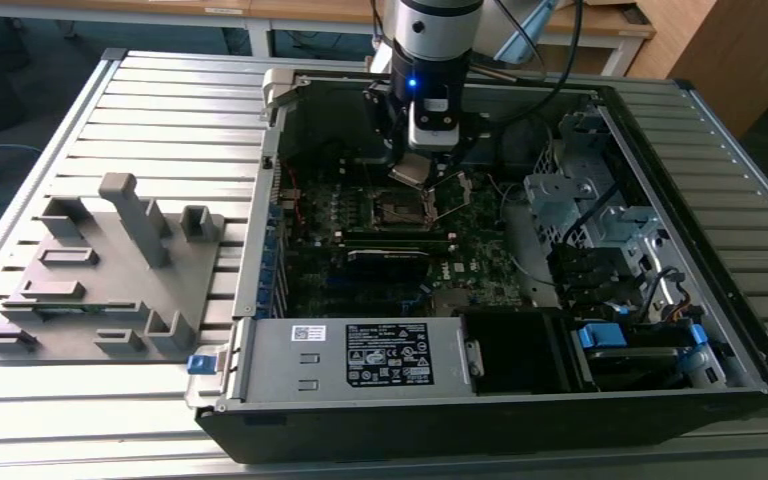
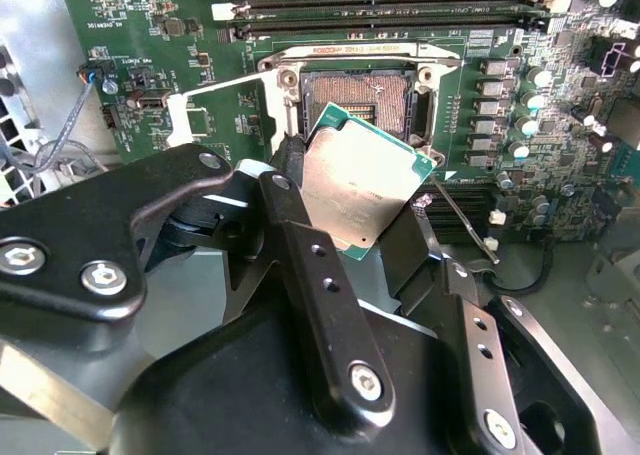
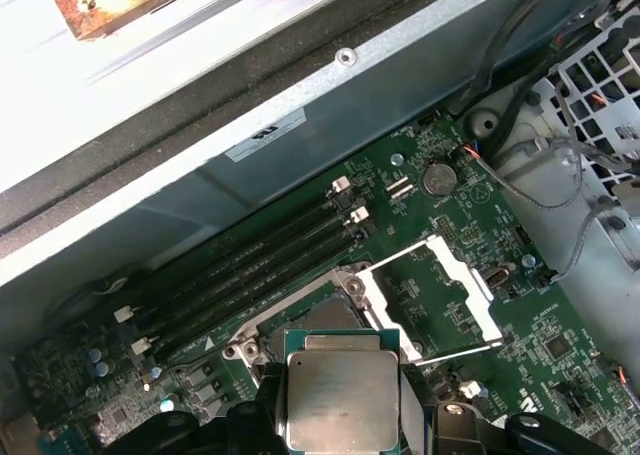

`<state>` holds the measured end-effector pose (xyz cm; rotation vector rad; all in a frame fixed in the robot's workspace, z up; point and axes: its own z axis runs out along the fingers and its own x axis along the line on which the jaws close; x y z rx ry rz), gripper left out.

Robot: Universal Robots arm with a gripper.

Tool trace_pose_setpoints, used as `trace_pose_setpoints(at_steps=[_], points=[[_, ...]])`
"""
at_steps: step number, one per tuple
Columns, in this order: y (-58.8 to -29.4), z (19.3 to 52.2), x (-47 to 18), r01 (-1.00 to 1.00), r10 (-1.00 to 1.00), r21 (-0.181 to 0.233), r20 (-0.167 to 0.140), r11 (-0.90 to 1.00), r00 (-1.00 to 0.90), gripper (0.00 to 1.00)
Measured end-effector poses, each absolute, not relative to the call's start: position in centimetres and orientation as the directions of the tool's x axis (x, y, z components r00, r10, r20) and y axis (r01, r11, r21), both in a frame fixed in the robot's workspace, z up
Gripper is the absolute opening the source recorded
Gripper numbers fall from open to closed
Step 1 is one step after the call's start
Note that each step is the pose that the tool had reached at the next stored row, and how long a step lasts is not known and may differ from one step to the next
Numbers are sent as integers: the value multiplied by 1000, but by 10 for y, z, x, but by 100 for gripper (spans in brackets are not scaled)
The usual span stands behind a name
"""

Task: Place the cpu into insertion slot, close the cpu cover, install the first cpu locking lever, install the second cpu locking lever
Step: 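Place the cpu into insertion slot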

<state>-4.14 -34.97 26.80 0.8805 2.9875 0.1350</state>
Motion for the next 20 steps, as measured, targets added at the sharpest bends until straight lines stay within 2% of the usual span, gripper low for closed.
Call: trace_pose_setpoints(at_steps=[20], points=[[-350, 268, -41, 592, 595, 90, 1, 801, -804, 54]])
